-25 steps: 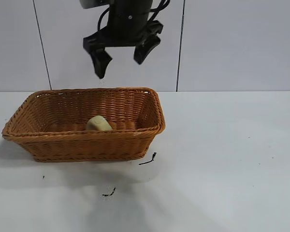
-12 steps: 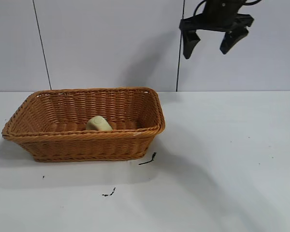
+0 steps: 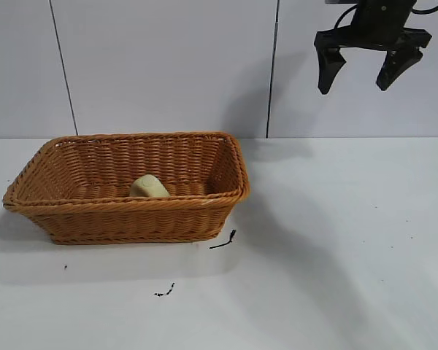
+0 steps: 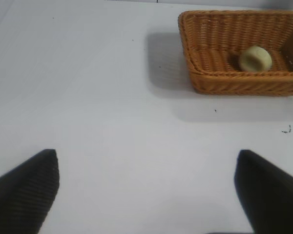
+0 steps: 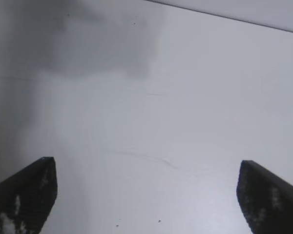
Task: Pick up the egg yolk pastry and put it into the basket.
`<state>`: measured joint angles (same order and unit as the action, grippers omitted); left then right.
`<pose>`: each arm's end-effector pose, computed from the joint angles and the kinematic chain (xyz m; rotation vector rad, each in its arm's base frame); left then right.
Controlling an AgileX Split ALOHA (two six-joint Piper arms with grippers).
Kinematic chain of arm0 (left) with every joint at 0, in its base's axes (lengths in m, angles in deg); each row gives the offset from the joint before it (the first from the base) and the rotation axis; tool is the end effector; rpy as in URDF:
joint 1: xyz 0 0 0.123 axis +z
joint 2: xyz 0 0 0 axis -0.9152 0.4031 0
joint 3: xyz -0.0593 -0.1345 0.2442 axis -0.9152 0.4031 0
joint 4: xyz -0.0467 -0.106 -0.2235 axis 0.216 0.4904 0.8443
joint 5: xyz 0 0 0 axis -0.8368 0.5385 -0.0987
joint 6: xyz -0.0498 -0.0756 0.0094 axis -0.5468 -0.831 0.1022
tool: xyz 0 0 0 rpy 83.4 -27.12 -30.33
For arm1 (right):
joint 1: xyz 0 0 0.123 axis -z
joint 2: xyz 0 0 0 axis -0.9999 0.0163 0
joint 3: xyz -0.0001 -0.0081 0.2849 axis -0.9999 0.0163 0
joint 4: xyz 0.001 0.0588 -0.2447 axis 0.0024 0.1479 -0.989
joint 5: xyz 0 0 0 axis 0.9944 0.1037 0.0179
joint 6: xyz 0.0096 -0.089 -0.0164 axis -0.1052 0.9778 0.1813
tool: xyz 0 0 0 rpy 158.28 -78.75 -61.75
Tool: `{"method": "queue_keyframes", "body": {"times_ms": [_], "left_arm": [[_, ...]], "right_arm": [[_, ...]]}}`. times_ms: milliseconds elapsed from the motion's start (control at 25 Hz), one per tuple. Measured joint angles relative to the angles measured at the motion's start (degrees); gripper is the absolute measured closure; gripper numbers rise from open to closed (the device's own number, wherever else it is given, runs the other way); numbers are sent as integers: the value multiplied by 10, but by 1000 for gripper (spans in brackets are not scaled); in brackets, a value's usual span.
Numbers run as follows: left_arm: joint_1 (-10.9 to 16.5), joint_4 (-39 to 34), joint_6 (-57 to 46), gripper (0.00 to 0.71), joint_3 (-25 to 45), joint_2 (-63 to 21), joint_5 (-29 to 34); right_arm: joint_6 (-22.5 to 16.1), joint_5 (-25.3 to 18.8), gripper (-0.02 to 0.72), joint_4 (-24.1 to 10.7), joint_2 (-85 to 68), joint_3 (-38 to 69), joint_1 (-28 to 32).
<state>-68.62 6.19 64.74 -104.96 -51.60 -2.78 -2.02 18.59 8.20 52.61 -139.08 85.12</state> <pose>-0.0063 0.0065 0.2773 -0.0273 2.0395 0.0261 0.5072 0.0367 0.2640 -0.1647 2.6903 0.0333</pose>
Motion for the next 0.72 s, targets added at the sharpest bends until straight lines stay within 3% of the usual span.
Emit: {"method": "queue_keyframes", "body": {"times_ms": [160, 280, 720], "left_arm": [[0, 0, 0, 14, 0, 0, 0], [0, 0, 0, 14, 0, 0, 0], [0, 0, 0, 14, 0, 0, 0]], "right_arm": [[-3, -1, 10, -1, -44, 28, 0], [-9, -1, 10, -1, -136, 108, 0], [-9, -1, 10, -1, -495, 481, 0]]}}
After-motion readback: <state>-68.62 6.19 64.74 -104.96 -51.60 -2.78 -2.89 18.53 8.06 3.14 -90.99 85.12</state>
